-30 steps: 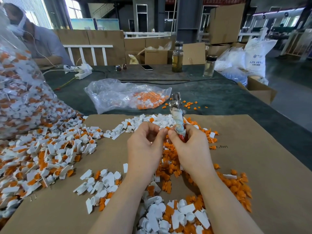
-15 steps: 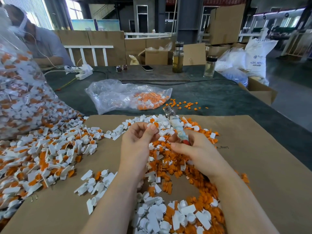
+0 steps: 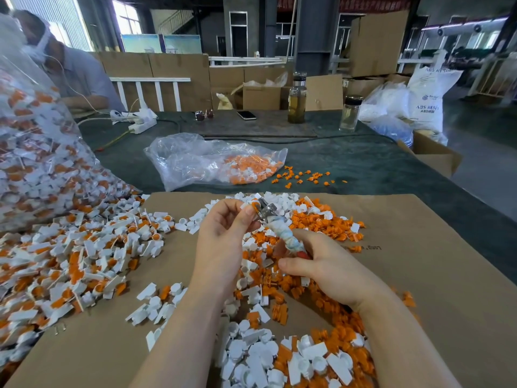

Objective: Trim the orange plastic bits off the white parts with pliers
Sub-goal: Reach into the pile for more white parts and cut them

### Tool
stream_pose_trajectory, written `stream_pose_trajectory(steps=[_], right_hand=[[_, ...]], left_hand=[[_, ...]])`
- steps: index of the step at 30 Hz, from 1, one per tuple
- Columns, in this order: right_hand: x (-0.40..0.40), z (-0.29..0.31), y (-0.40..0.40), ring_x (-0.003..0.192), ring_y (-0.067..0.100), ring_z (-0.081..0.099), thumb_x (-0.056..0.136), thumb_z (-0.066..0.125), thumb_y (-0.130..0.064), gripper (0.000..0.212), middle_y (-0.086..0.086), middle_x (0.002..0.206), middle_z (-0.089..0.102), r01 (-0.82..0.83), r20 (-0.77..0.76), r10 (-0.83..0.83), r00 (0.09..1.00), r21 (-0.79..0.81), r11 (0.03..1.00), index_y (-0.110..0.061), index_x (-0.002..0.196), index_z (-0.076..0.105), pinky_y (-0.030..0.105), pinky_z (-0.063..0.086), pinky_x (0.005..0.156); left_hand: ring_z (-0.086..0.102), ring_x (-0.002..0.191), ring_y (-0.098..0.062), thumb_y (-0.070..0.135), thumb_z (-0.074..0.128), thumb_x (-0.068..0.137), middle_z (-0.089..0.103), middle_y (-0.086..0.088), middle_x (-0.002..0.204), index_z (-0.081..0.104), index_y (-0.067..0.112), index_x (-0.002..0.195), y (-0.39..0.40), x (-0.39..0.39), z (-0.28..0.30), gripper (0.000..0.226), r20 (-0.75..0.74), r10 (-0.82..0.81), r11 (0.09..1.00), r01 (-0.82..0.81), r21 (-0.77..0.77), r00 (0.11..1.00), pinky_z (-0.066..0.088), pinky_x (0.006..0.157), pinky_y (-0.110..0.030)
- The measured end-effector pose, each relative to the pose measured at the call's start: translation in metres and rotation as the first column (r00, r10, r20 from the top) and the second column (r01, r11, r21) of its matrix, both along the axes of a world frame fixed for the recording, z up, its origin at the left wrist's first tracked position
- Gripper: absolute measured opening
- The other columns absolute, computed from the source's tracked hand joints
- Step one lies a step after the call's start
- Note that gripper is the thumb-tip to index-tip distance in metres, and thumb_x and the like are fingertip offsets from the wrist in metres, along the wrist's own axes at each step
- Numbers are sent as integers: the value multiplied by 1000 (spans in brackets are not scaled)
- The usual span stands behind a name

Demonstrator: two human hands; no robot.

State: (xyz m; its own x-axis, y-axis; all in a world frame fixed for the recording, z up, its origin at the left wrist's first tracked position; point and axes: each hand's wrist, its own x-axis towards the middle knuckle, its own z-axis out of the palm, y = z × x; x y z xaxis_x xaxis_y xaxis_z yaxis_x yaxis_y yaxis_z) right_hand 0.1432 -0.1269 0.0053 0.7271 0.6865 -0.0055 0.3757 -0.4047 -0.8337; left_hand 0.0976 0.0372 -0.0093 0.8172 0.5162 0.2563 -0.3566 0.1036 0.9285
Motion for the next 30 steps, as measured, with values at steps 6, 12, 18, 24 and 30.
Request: stream_pose_trajectory(steps=[6, 12, 18, 24, 30], right_hand=[[-1, -2, 3, 69, 2, 57, 89, 64, -21, 18, -19, 74, 62, -2, 101, 2, 995, 0, 1000, -38, 89, 58, 28, 48, 67], [-3, 0, 5, 78, 25, 61, 87, 62, -13, 26, -7, 75, 62, 21, 104, -20, 994, -9, 1000, -38, 80, 59, 44, 51, 71], [-2, -3, 7, 77, 21, 62, 88, 58, -11, 22, -3, 84, 66, 48, 136, -40, 990, -54, 997, -33, 82, 61, 47, 53, 74], [1, -14, 11, 64, 12, 58, 87, 60, -21, 8, -5, 76, 63, 122, 255, -100, 962, -72, 990, -28, 88, 60, 35, 49, 58], [9, -17, 7, 65, 6, 56, 88, 60, -25, 6, -11, 77, 60, 282, 350, -255, 902, -30, 959, -30, 92, 59, 23, 41, 54]], left_hand=[[62, 72, -9, 13, 63, 93, 63, 3, 75, 63, 12, 86, 1, -2, 1, 7, -1, -5, 1000, 5, 0, 1000, 53, 79, -26], [62, 69, -7, 10, 61, 94, 64, 10, 69, 63, 14, 84, 1, -1, 1, 10, -32, 5, 1000, -6, -31, 999, 52, 76, -25], [61, 69, -8, 10, 61, 95, 64, 8, 70, 64, 13, 84, 3, 0, -1, 11, -56, -7, 998, 3, -55, 998, 52, 75, -24], [65, 64, -8, 22, 70, 81, 70, 0, 72, 68, 9, 88, 6, 1, 0, 15, -134, -105, 947, 58, -317, 985, 57, 66, -23], [73, 71, -7, 19, 62, 93, 77, -3, 87, 68, 9, 105, 37, -7, 5, 17, -78, 51, 564, -93, -820, 996, 59, 60, -22]])
